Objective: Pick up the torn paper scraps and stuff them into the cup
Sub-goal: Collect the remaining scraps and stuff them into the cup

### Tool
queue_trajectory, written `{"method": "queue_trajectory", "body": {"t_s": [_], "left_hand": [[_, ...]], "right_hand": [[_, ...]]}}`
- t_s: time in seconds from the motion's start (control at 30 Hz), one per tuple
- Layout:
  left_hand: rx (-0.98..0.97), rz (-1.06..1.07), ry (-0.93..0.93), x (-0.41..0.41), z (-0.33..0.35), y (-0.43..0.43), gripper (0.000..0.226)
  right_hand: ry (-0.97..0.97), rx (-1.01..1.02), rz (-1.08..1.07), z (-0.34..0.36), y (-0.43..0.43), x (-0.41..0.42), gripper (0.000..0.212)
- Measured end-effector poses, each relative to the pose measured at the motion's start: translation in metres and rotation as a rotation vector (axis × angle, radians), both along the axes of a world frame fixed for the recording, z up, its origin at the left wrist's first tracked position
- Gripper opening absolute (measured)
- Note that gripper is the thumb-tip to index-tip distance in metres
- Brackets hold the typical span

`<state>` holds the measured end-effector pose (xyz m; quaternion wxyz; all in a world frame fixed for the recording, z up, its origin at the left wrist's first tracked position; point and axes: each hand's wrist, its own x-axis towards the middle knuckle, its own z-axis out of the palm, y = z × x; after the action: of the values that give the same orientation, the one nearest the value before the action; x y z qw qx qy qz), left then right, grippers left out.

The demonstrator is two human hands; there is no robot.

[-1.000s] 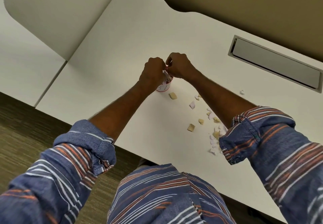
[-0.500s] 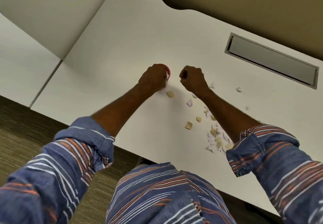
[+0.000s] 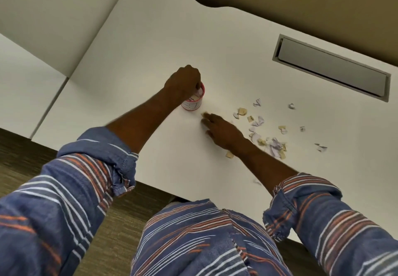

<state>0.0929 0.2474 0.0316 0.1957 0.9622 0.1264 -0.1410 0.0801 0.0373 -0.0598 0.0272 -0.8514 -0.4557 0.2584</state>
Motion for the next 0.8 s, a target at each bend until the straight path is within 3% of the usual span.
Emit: {"method": "queue_trajectory", "body": {"t_s": [0.23, 0.37, 0.6, 0.7, 0.8], "left_hand": [[0.027, -0.065, 0.077, 0.004, 0.000, -0.001, 0.022], [0.089, -0.073, 0.144, 0.007, -0.013, -0.010, 0.025], [0.130, -0.106, 0.149, 0.010, -0.010, -0.007, 0.027], [0.029, -0.041, 0.018, 0.014, 0.010, 0.003, 0.021], [-0.171, 0.044, -0.174, 0.003, 0.029, -0.005, 0.014]], "right_hand": [[-0.258, 0.027, 0.025, -0.012, -0.042, -0.010, 0.045], [-0.390, 0.028, -0.095, -0.006, -0.084, -0.011, 0.035], [-0.251, 0.233, -0.636, -0.001, -0.179, -0.010, 0.032], [-0.173, 0.337, -0.925, 0.000, -0.220, -0.023, 0.032], [-0.031, 0.287, -1.152, 0.001, -0.254, -0.035, 0.046]]}}
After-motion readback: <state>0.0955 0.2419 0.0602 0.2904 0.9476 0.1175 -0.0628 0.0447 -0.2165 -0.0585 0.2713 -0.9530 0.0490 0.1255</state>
